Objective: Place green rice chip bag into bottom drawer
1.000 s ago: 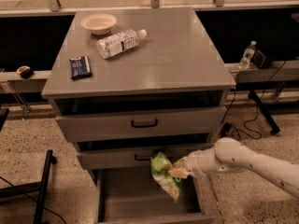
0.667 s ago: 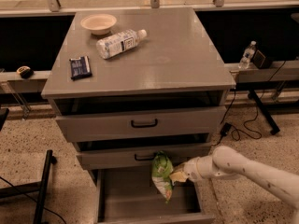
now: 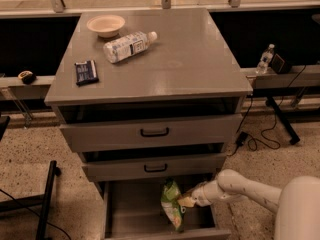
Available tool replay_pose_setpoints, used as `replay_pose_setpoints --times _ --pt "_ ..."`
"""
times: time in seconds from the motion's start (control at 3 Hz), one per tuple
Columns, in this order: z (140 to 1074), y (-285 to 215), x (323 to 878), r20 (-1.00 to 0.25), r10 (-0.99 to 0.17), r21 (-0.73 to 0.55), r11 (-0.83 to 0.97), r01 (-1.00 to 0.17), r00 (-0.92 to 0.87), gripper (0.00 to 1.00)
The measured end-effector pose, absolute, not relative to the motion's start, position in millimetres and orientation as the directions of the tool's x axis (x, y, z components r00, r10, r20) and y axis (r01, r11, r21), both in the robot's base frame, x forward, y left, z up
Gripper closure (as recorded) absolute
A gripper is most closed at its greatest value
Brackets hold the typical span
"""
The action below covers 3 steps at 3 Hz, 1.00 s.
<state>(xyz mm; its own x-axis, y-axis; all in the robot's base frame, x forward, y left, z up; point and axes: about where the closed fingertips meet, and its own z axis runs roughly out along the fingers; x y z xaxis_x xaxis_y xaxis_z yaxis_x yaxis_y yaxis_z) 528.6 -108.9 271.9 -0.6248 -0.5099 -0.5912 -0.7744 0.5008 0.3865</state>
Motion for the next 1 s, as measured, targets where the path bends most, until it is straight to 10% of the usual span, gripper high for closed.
replay_pose_setpoints --times 1.0 --pt "268.0 -107.5 526.3 -0.589 -0.508 0.393 0.500 -0.772 -0.629 0.34"
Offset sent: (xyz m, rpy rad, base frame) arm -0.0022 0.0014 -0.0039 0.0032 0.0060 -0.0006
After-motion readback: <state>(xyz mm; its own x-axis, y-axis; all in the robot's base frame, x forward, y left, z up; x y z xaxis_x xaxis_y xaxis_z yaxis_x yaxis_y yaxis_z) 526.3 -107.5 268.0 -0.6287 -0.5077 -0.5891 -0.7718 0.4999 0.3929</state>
